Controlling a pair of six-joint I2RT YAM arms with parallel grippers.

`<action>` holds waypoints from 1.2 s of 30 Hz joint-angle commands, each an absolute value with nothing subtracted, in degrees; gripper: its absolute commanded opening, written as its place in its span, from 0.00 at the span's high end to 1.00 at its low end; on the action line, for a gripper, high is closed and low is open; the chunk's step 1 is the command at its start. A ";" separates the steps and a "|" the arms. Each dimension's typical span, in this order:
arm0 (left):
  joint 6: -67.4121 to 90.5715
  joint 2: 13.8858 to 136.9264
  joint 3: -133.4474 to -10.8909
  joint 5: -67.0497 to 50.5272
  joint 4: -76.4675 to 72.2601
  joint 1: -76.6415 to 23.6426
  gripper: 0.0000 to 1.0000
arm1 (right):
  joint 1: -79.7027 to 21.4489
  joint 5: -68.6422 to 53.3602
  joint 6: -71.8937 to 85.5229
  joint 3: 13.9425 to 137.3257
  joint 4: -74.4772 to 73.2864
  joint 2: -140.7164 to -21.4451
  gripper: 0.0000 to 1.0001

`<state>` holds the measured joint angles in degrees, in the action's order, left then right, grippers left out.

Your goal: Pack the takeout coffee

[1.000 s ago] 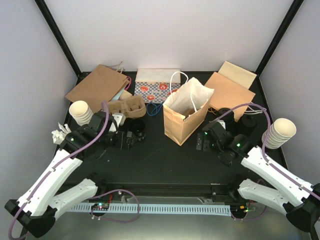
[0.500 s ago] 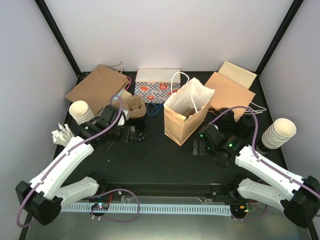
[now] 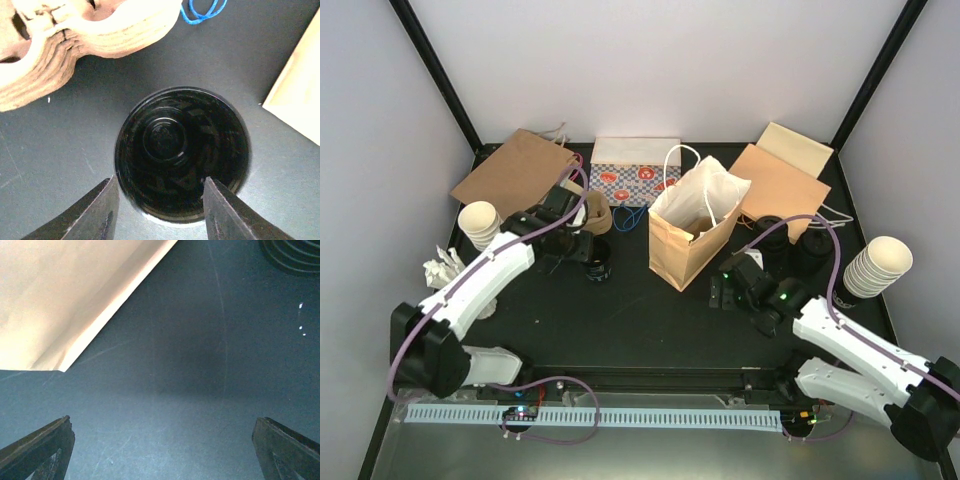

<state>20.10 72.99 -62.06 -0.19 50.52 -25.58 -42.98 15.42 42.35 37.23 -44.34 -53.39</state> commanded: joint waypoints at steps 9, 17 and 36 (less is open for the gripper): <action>18.97 79.36 -65.12 3.24 48.54 -23.45 0.59 | -42.74 20.79 42.18 36.49 -41.20 -55.37 0.00; 18.29 80.46 -65.01 2.22 47.59 -22.00 0.67 | -42.80 20.74 42.17 36.52 -41.31 -54.67 0.00; 17.35 82.20 -65.07 2.80 48.60 -21.25 0.91 | -42.75 21.52 41.40 36.95 -40.73 -56.17 0.00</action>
